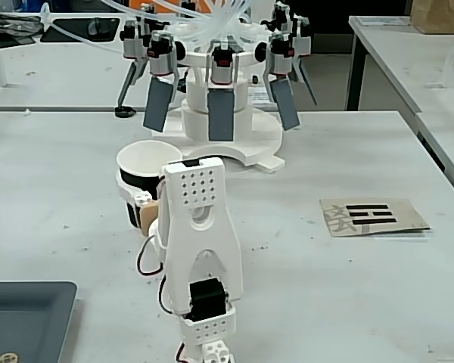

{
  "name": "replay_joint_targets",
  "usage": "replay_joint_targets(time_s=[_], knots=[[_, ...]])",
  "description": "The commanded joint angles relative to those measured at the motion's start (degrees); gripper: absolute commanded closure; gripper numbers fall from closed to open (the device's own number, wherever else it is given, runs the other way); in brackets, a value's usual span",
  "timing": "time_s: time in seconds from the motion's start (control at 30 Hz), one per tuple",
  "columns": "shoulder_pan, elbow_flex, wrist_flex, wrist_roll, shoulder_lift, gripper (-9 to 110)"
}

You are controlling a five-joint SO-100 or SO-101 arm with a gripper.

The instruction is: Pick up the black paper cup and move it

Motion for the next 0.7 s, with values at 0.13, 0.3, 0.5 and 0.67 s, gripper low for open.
replay_joint_targets(time_s=[0.13, 0.3, 0.5, 0.67], knots=[[0.4, 4.4, -1.8, 0.3, 9.4, 94], [0.5, 9.5, -1.8, 0.3, 14.5, 94], [1.1, 15.6, -1.7, 0.3, 20.7, 94], [2.2, 19.5, -1.6, 0.3, 24.5, 94]])
